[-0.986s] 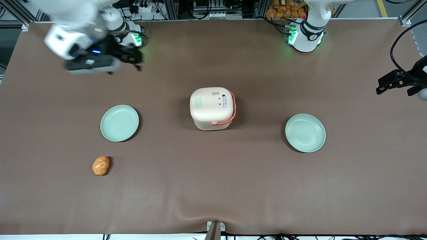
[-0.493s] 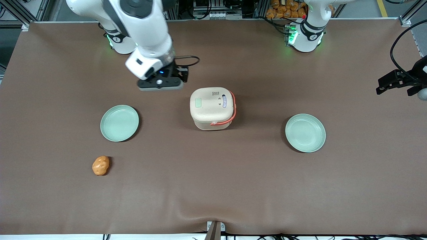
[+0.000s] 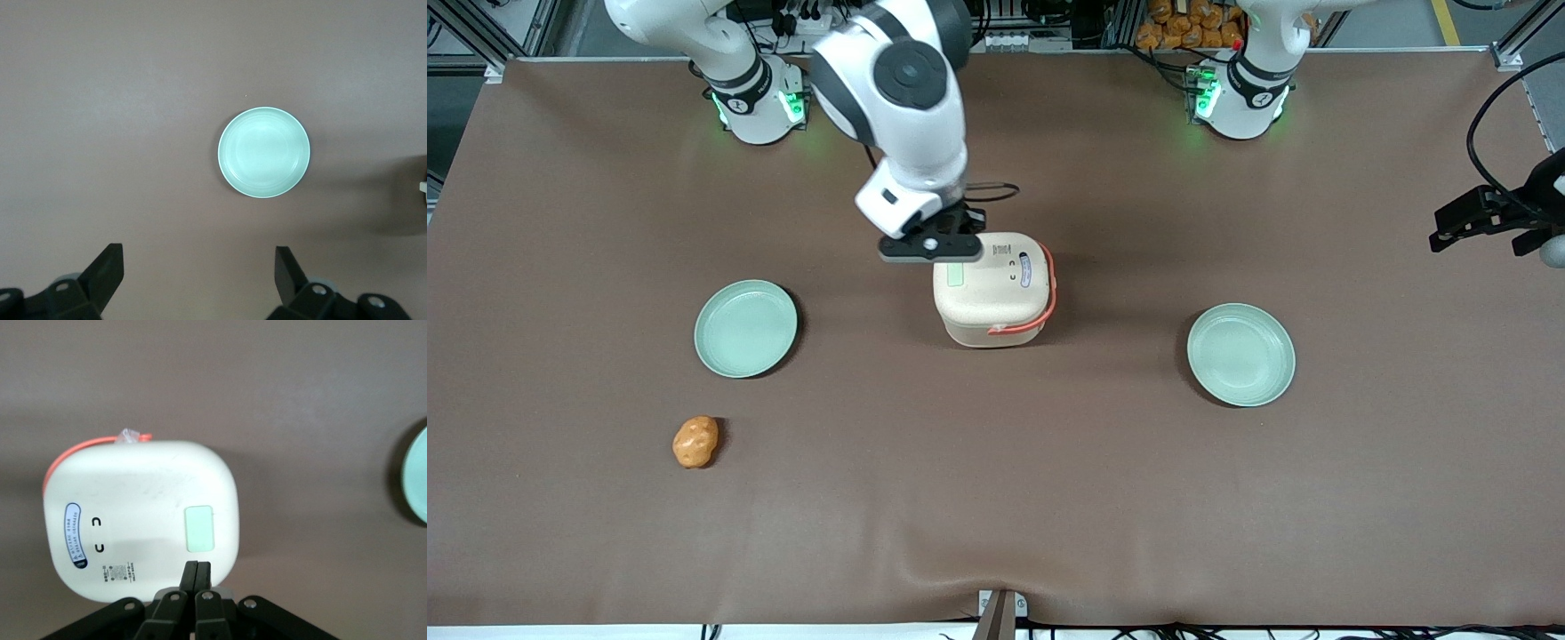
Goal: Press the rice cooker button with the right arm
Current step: 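Lower the closed right gripper onto the cooker's lid button and press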
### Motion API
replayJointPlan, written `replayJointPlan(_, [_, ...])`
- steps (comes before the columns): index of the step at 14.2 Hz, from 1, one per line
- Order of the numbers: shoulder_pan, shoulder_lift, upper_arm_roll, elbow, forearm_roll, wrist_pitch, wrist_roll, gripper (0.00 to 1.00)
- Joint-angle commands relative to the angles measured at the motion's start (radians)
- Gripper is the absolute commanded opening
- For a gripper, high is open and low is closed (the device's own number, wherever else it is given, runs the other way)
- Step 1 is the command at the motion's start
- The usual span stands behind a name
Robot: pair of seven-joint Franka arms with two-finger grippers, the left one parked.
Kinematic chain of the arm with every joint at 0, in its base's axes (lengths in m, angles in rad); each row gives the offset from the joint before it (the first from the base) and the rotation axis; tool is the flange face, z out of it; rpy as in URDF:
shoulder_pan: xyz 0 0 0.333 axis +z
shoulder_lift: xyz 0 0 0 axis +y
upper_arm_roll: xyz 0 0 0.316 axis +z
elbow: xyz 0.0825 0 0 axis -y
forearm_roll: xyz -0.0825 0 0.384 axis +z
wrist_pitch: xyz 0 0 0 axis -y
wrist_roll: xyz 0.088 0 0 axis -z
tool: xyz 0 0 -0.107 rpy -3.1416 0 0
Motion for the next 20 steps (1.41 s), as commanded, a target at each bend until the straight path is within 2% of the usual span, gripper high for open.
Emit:
replayJointPlan(1, [0.027,0.04,-0.013,0.017,-0.031,0.015,0.024,0.0])
replayJointPlan(4, [0.022,0.066,-0.013,0.008,-0.048,0.041,0.024,0.0])
replayJointPlan(7, [0.015,0.076,-0.017,-0.048,-0.048,0.13,0.026,0.0])
replayJointPlan(20, [0.013,0.125,-0.017,-0.083,-0.046,0.158,0.049,0.0])
